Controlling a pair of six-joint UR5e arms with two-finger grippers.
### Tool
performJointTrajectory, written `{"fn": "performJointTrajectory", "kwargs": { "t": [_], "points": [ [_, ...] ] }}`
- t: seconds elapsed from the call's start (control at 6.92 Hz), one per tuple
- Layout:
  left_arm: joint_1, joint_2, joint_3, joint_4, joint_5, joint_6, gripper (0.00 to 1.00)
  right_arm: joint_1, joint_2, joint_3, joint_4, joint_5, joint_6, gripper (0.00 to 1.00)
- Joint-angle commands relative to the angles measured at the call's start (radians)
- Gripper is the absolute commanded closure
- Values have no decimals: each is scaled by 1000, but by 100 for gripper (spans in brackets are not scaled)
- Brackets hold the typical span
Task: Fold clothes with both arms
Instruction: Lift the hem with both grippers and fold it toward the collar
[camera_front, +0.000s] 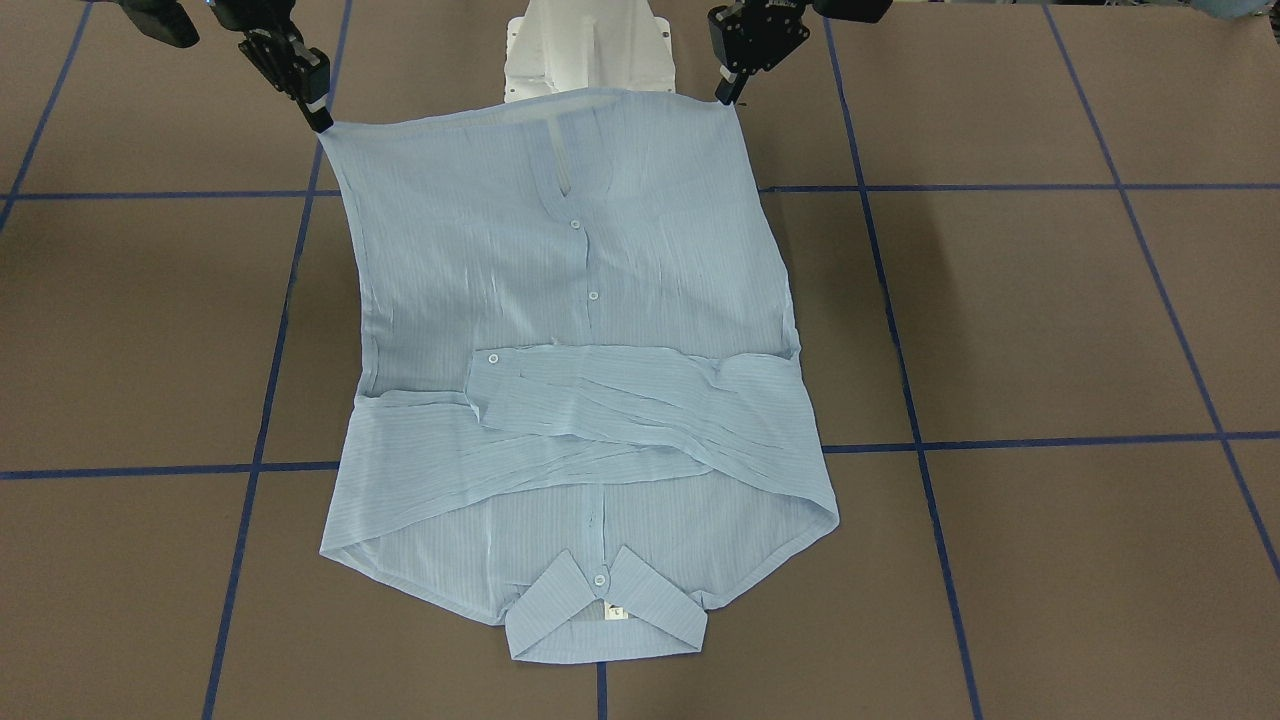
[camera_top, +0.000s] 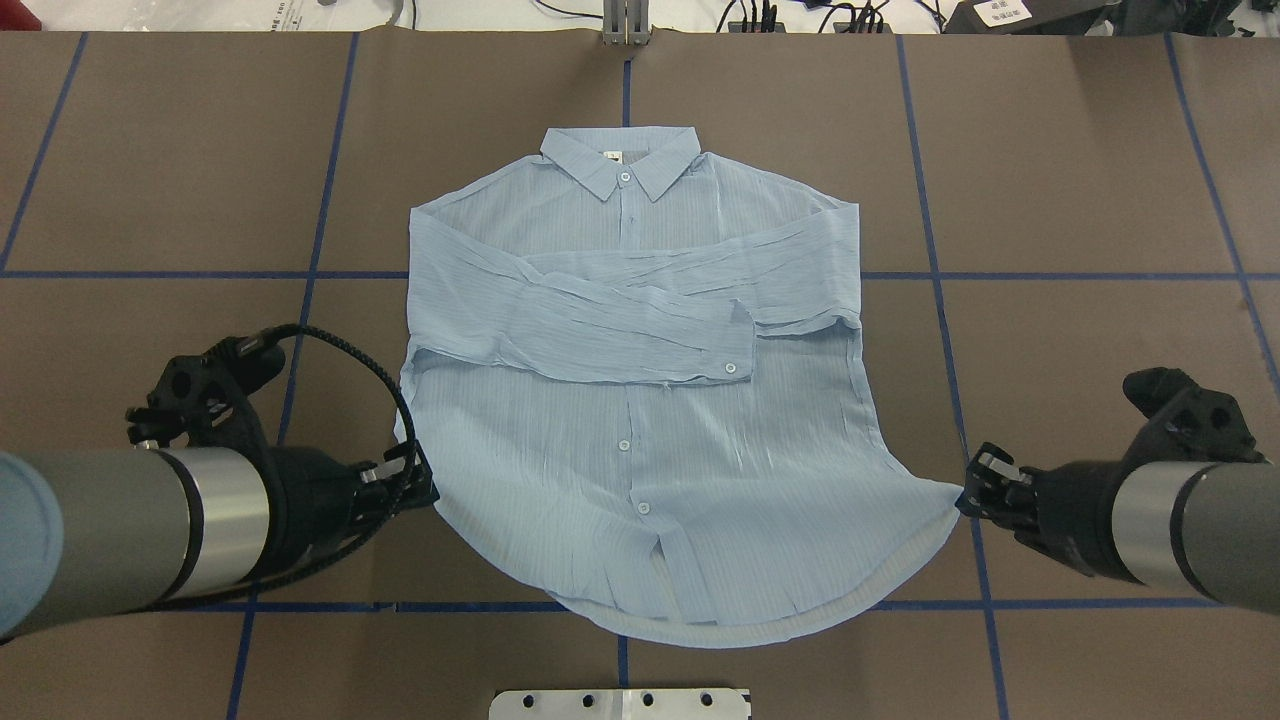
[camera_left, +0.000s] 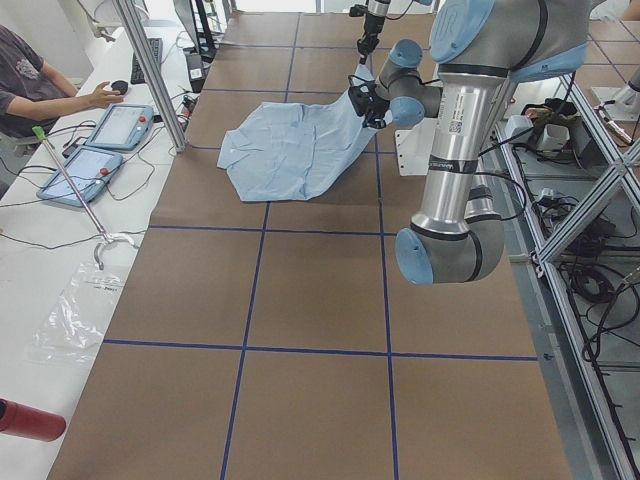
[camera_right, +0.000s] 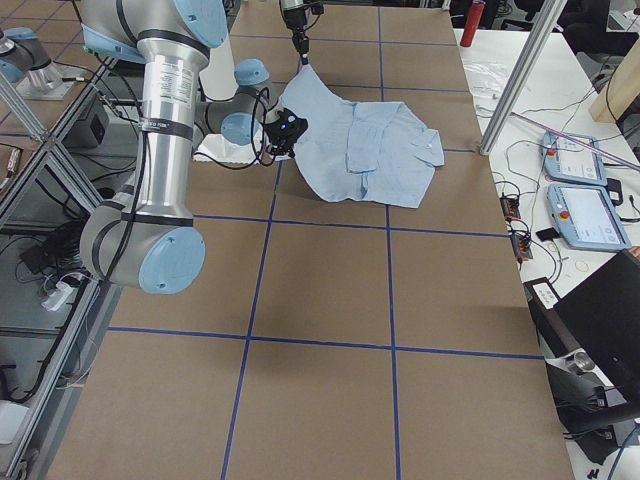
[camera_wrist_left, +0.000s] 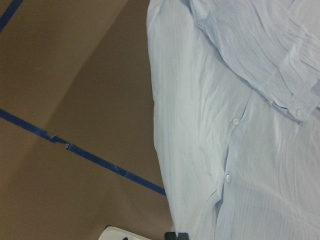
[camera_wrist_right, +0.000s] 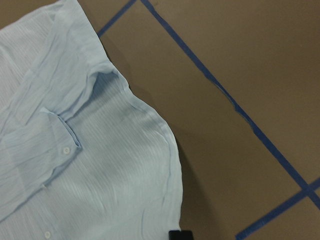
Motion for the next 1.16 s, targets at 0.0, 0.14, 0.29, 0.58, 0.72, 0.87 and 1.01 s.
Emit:
{"fn": "performJointTrajectory", "kwargs": {
  "t": [0.0, 0.14, 0.29, 0.58, 0.72, 0.87, 1.01],
  "points": [
    [-144, -27, 71, -3, -45, 111, 100, 167, 267, -137, -208, 61, -136, 100],
    [-192, -27, 88, -5, -45, 159, 100, 242, 340, -175, -270, 107, -197, 100],
    [-212, -29, 127, -12, -43, 164, 100, 322, 392, -238, -281, 186, -227, 100],
    [-282, -138, 315, -60, -42, 208, 100, 379, 518, -446, -270, 196, -314, 100],
    [-313, -147, 450, -189, -40, 240, 100, 411, 549, -534, -269, 196, -377, 100],
    [-336, -174, 596, -313, -37, 247, 100, 418, 593, -621, -267, 196, -408, 100],
    [-365, -230, 731, -384, -34, 245, 100, 422, 686, -751, -267, 193, -408, 100]
  ]
}}
